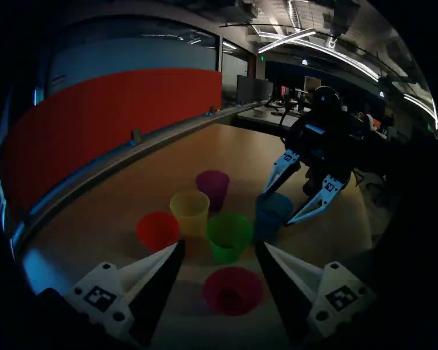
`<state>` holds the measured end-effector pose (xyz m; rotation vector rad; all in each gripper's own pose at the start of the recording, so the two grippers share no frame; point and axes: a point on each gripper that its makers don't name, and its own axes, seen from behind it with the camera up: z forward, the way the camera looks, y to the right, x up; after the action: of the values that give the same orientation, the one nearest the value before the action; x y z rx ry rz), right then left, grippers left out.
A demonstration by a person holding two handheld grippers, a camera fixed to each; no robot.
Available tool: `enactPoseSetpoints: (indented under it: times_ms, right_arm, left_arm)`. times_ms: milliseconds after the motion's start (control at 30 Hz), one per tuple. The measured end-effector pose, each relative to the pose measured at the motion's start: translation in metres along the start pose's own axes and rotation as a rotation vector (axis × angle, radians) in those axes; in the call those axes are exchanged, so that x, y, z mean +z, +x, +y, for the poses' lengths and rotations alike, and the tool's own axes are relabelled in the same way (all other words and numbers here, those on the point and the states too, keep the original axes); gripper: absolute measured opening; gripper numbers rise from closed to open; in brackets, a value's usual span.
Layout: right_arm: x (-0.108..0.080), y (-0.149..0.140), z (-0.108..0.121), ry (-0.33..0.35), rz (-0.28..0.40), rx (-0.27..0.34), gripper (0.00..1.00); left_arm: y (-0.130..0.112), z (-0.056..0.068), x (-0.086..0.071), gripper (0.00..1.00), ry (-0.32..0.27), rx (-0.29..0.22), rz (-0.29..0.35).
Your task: Pour water
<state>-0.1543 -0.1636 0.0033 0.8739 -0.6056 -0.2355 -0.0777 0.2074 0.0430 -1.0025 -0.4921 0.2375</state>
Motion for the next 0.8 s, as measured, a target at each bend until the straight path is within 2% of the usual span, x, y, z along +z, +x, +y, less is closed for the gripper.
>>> enactPoseSetpoints:
  times_ms: [100,200,367,567,800]
  right_arm:
    - [0.003,0.002,0.000,-0.001,0.009,0.000,1.00]
    - [0.005,0.003,0.000,0.000,0.017,-0.003,0.93]
    - [0.005,0.003,-0.001,0.003,0.026,-0.007,0.92]
    - [0.000,0.002,0.000,0.001,0.031,-0.004,0.92]
    - [-0.011,0.018,0.002,-0.016,0.082,-0.010,0.92]
  left_arm:
    - [0.000,0.000,0.002,0.88,-0.001,0.000,-0.001]
    - [0.000,0.001,0.003,0.88,-0.003,-0.001,-0.001]
    - [-0.002,0.002,0.005,0.89,-0.007,0.001,-0.007]
    - [-0.004,0.002,0.006,0.88,-0.007,0.005,-0.015]
    - [-0.003,0.003,0.009,0.88,-0.014,0.000,-0.023]
